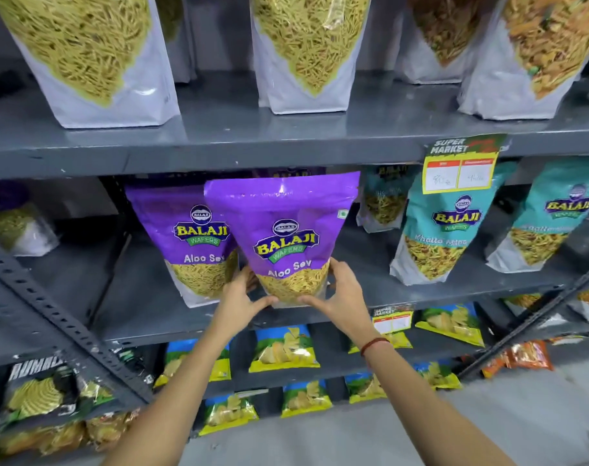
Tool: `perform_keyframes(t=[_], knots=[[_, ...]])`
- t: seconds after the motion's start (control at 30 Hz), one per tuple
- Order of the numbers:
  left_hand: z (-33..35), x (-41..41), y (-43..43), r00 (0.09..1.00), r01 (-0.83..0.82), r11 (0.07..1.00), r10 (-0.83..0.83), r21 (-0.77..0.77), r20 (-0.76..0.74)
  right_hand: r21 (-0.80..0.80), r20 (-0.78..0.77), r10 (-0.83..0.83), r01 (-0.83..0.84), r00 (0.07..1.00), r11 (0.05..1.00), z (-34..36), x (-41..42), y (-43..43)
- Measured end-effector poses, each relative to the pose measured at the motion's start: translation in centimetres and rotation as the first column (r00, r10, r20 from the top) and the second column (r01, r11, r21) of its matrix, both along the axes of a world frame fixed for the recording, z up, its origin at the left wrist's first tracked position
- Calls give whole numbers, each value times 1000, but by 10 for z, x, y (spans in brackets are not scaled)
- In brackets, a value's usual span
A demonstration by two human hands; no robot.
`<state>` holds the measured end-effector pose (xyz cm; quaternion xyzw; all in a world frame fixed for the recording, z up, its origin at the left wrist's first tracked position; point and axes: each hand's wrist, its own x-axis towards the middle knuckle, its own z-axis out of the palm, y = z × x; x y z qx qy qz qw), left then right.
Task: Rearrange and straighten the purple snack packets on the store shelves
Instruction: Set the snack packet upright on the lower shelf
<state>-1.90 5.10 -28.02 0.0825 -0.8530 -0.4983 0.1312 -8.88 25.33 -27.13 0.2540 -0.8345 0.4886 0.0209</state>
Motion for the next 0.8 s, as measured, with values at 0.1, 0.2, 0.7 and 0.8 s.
perform_keyframes(t=[0.1,0.2,0.7,0.8], knots=[[-12,-21,-1,997,-53,996,57,-71,45,77,58,-13,9,998,997,-8,-24,-6],[-22,-37,1,990,-74,986,91,-150,111,151,110,-12,-5,994,989,-19,-42,-7],[62,-21,4,972,88,988,-58,-123,226,222,-96,-220,236,971,946,35,-19,12],[141,-4,19,993,96,995,-98,-40,-66,-74,-299,-221,209,928,975,100,-1,14]])
